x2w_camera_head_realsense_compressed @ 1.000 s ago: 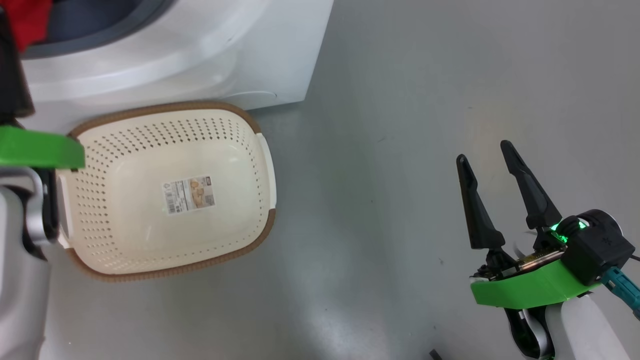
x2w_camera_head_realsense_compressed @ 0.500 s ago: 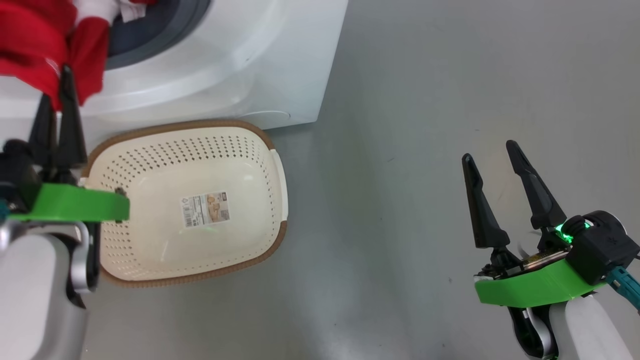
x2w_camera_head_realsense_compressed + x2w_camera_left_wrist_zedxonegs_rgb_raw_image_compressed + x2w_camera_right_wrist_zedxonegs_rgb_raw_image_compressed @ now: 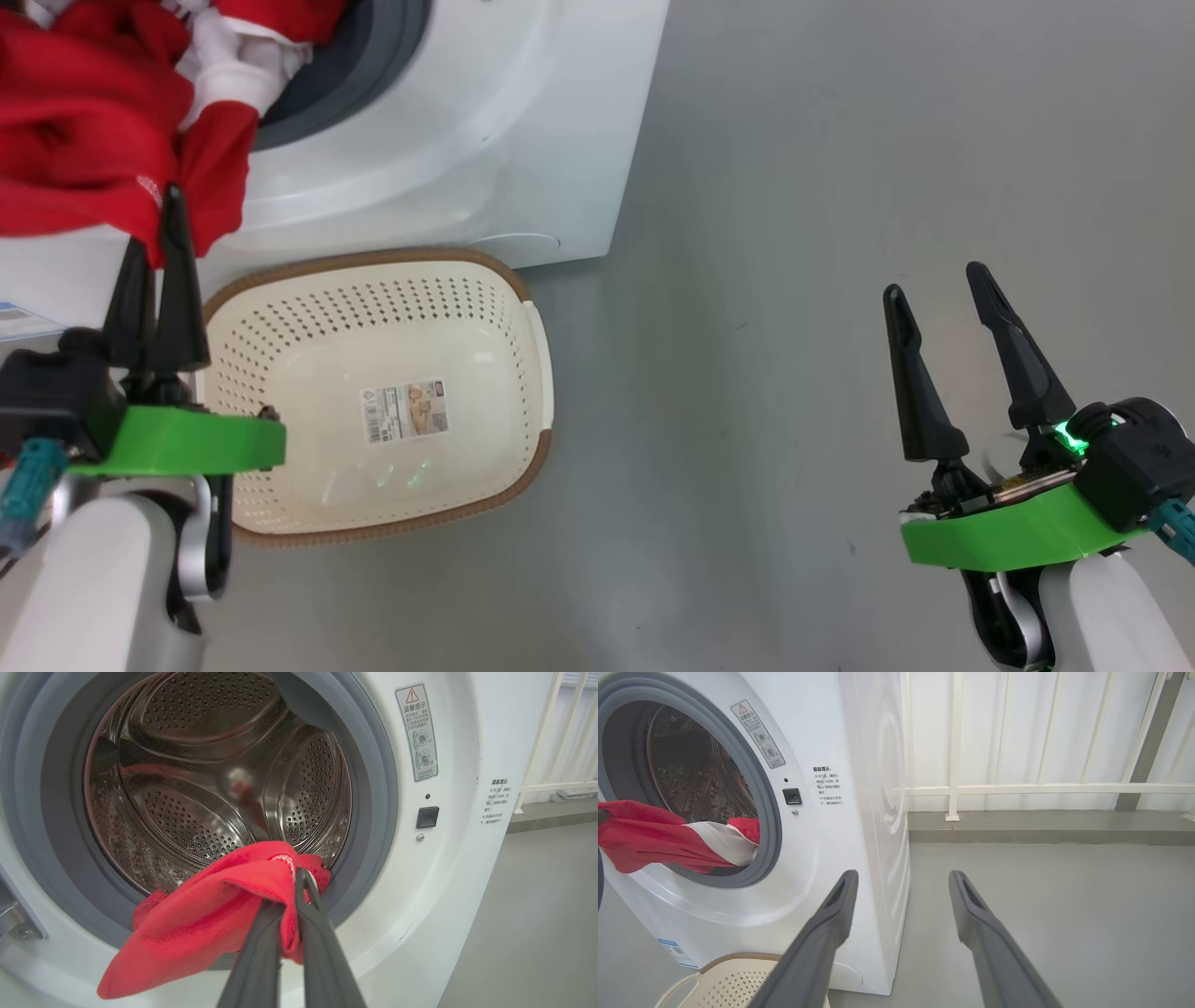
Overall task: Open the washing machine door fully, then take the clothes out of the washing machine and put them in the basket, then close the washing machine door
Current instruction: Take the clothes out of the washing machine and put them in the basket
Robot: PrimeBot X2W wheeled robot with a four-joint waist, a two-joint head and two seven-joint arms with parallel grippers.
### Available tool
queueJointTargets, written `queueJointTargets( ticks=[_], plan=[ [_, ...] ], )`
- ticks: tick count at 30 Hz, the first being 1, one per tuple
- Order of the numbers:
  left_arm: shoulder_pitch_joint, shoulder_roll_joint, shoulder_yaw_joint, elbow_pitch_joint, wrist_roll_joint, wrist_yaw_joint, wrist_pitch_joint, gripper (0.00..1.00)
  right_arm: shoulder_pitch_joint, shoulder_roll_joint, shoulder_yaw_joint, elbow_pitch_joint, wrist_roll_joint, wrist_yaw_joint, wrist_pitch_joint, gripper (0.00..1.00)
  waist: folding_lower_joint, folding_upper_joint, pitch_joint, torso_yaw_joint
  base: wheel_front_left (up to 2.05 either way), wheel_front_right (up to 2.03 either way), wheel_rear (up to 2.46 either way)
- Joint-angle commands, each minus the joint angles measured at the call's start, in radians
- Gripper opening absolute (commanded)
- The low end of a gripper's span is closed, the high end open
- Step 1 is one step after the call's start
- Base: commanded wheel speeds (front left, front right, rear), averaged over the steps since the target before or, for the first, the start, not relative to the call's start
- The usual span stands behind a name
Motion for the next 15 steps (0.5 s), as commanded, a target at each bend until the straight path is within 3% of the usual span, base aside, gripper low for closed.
queueJointTargets(
  ticks=[1, 15],
  plan=[
    [0.012, 0.023, 0.031, -0.042, -0.005, 0.008, -0.008, 0.0, 0.018, -0.011, 0.013, -0.026, 0.006, 0.006, -0.006, 1.0, 0.0, 0.0, -0.007, 0.007, 0.0, 0.0, 0.0],
    [0.099, -0.019, -0.005, -0.142, -0.01, 0.026, -0.008, 0.0, 0.041, -0.011, -0.016, -0.033, 0.003, 0.006, -0.006, 1.0, 0.0, 0.0, -0.068, 0.033, 0.0, 0.0, 0.0]
  ],
)
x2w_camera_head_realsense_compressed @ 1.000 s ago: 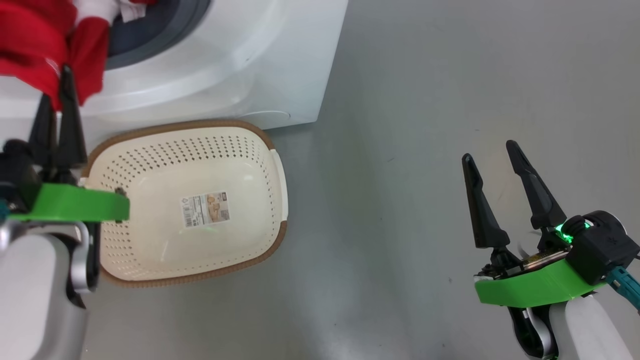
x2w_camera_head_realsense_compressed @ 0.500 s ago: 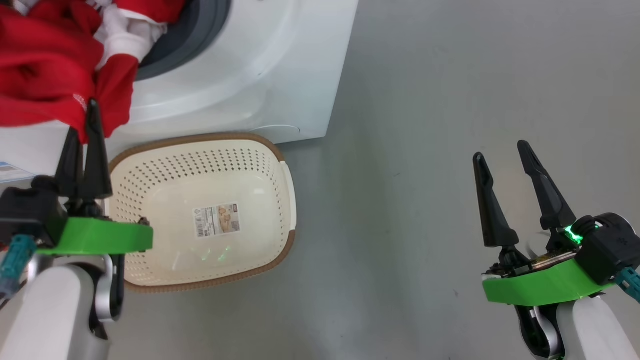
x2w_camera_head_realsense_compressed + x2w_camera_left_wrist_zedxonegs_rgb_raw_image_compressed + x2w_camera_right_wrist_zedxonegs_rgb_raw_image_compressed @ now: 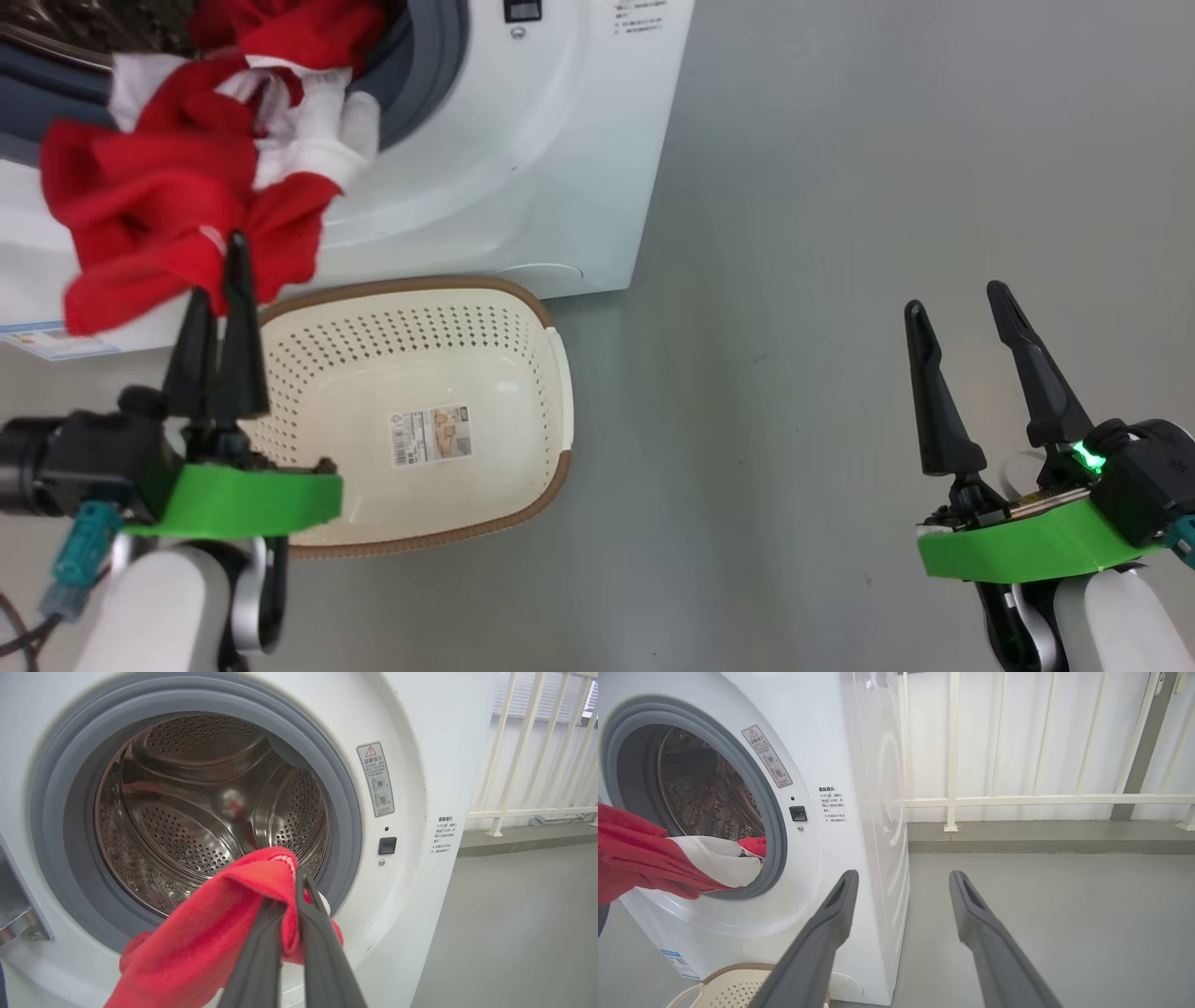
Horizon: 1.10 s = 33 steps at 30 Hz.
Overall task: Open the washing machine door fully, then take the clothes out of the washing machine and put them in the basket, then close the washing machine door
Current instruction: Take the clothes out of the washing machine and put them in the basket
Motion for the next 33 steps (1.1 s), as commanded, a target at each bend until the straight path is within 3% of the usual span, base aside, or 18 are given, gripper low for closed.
queueJointTargets(
  ticks=[1, 8, 16, 33],
  plan=[
    [0.011, 0.016, 0.025, -0.041, -0.004, 0.008, -0.008, 0.0, 0.006, -0.01, 0.011, -0.028, 0.003, 0.006, -0.006, 1.0, 0.0, -0.0001, -0.006, 0.007, 0.0, 0.0, 0.0],
    [0.032, -0.004, 0.0, -0.024, -0.022, 0.001, 0.0, 0.0, 0.005, -0.01, 0.019, -0.041, 0.003, 0.006, -0.006, 1.0, 0.0, -0.0001, 0.014, 0.017, 0.0, 0.0, 0.0],
    [-0.017, -0.032, -0.014, 0.126, -0.046, -0.028, -0.004, 0.0, -0.016, -0.01, 0.032, -0.041, 0.004, 0.006, -0.006, 1.0, 0.0, -0.0001, 0.069, 0.005, 0.0, 0.0, 0.0],
    [-0.22, -0.099, 0.017, 0.612, -0.018, -0.118, -0.009, 0.0, -0.066, -0.01, 0.062, -0.037, 0.019, 0.006, -0.006, 1.0, 0.0, -0.0001, 0.206, -0.044, 0.0, 0.0, 0.0]
  ],
)
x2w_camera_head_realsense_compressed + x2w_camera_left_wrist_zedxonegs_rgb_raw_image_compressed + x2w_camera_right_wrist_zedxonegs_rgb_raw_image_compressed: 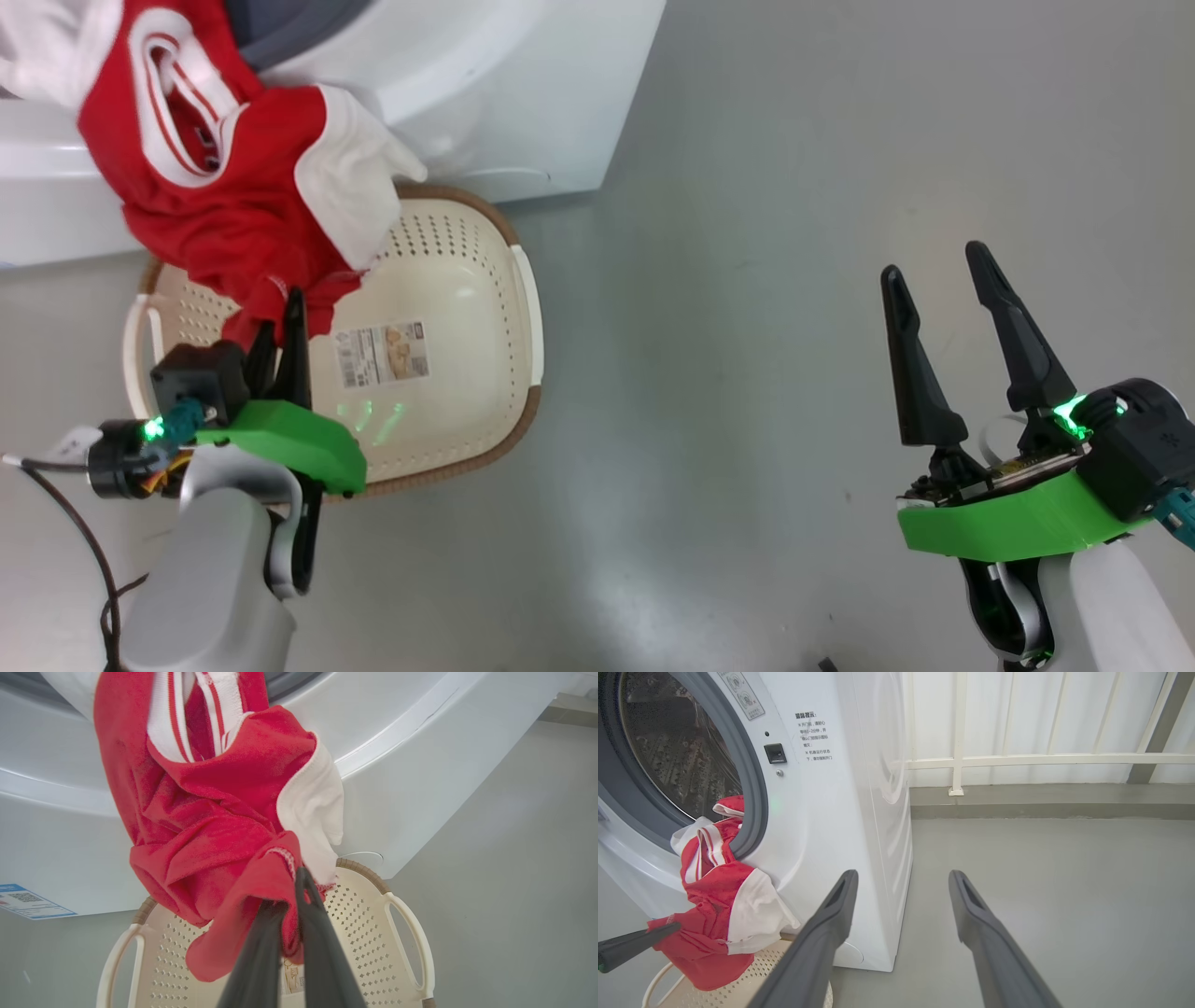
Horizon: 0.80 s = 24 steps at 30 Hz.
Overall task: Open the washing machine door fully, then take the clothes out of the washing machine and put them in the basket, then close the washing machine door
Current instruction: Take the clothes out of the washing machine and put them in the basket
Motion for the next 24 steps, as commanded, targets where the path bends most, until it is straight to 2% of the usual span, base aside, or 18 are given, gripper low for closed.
queueJointTargets(
  ticks=[1, 16, 24],
  plan=[
    [-0.025, 0.013, 0.038, 0.019, 0.018, -0.012, -0.009, 0.0, -0.011, -0.009, 0.026, -0.024, 0.012, 0.006, -0.006, 1.0, 0.0, 0.0, 0.035, -0.013, 0.0, 0.0, 0.0],
    [-0.133, 0.001, 0.088, 0.335, 0.046, -0.041, -0.009, 0.0, -0.049, -0.009, 0.055, -0.019, 0.02, 0.006, -0.006, 1.0, 0.0, 0.0, 0.139, -0.049, 0.0, 0.0, 0.0],
    [-0.171, 0.006, 0.095, 0.444, 0.053, -0.043, -0.009, 0.0, -0.072, -0.009, 0.069, -0.021, 0.029, 0.006, -0.006, 1.0, 0.0, 0.0, 0.19, -0.068, 0.0, 0.0, 0.0]
  ],
)
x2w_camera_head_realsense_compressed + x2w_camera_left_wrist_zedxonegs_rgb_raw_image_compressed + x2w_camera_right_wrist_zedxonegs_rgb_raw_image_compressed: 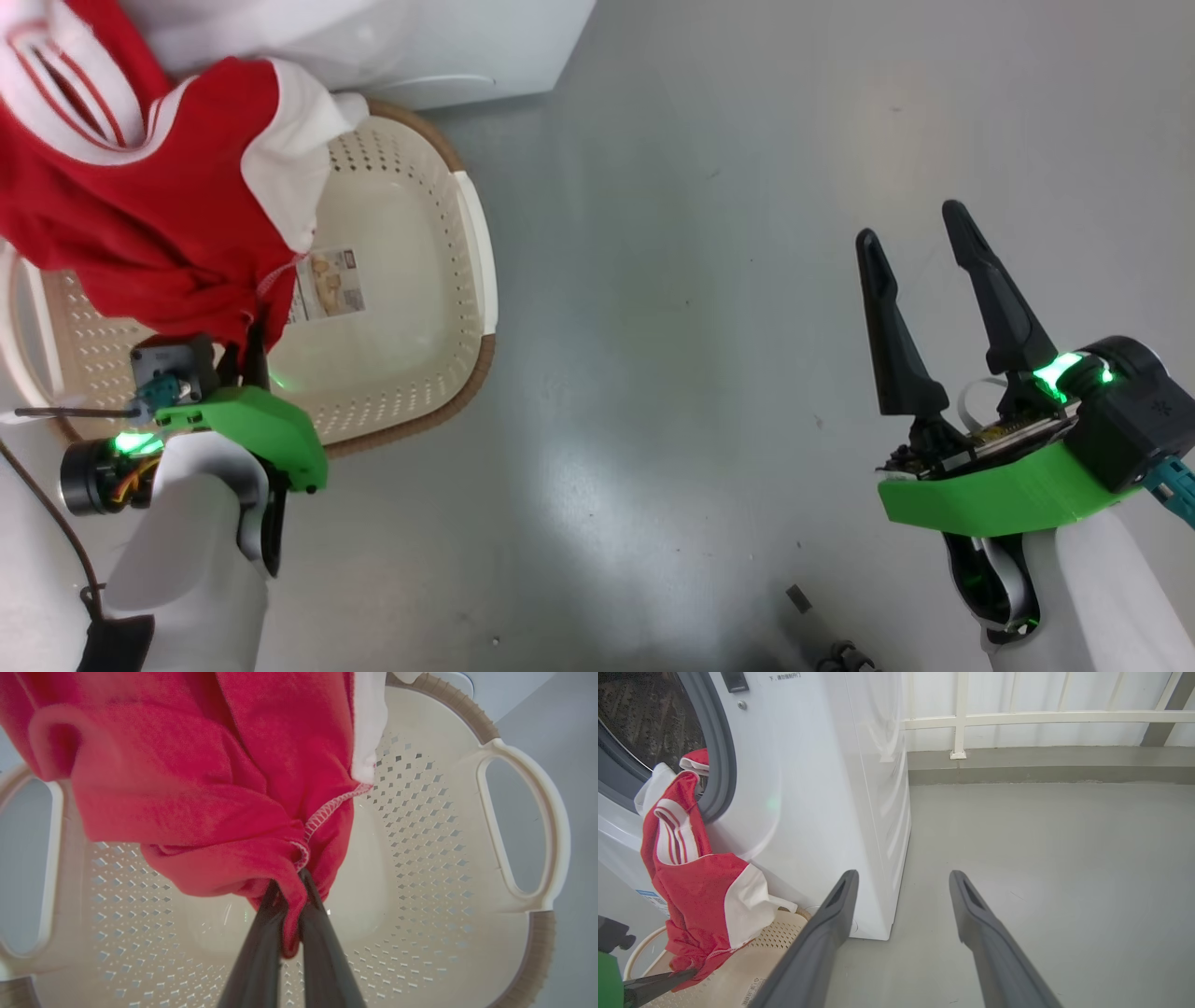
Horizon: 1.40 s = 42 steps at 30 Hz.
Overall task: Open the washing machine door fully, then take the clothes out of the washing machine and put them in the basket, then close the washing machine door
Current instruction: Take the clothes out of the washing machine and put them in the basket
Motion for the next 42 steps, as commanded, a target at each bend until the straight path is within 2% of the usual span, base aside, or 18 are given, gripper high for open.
queueJointTargets(
  ticks=[1, 9, 20, 21, 22, 23, 42],
  plan=[
    [0.01, 0.028, 0.024, 0.011, 0.01, -0.001, -0.009, 0.0, -0.006, -0.008, 0.029, -0.024, 0.009, 0.006, -0.006, 1.0, 0.0, -0.0001, 0.021, -0.012, 0.0, 0.0, 0.0],
    [0.004, 0.025, 0.03, 0.061, 0.008, -0.004, -0.009, 0.0, -0.018, -0.008, 0.032, -0.022, 0.008, 0.006, -0.006, 1.0, 0.0, -0.0001, 0.046, -0.014, 0.0, 0.0, 0.0],
    [-0.012, 0.037, 0.043, 0.049, 0.014, 0.008, -0.009, 0.0, -0.029, -0.008, 0.04, -0.015, 0.013, 0.006, -0.006, 1.0, 0.0, -0.0001, 0.05, -0.017, 0.0, 0.0, 0.0],
    [-0.014, 0.038, 0.044, 0.049, 0.015, 0.009, -0.009, 0.07, -0.03, -0.008, 0.041, -0.014, 0.015, 0.006, -0.006, 1.0, 0.0, -0.0001, 0.05, -0.018, 0.0, 0.0, 0.0],
    [-0.015, 0.038, 0.045, 0.049, 0.015, 0.01, -0.009, 0.42, -0.03, -0.008, 0.041, -0.013, 0.016, 0.006, -0.006, 1.0, 0.0, -0.0001, 0.049, -0.018, 0.0, 0.0, 0.0],
    [-0.017, 0.038, 0.046, 0.051, 0.015, 0.01, -0.009, 1.0, -0.03, -0.008, 0.041, -0.011, 0.017, 0.006, -0.006, 1.0, 0.0, -0.0001, 0.047, -0.019, 0.0, 0.0, 0.0],
    [-0.017, 0.019, 0.016, 0.046, 0.034, -0.018, -0.009, 1.0, -0.012, -0.008, 0.021, 0.007, 0.022, 0.006, -0.006, 1.0, 0.0, -0.0001, -0.067, 0.023, 0.0, 0.0, 0.0]
  ],
)
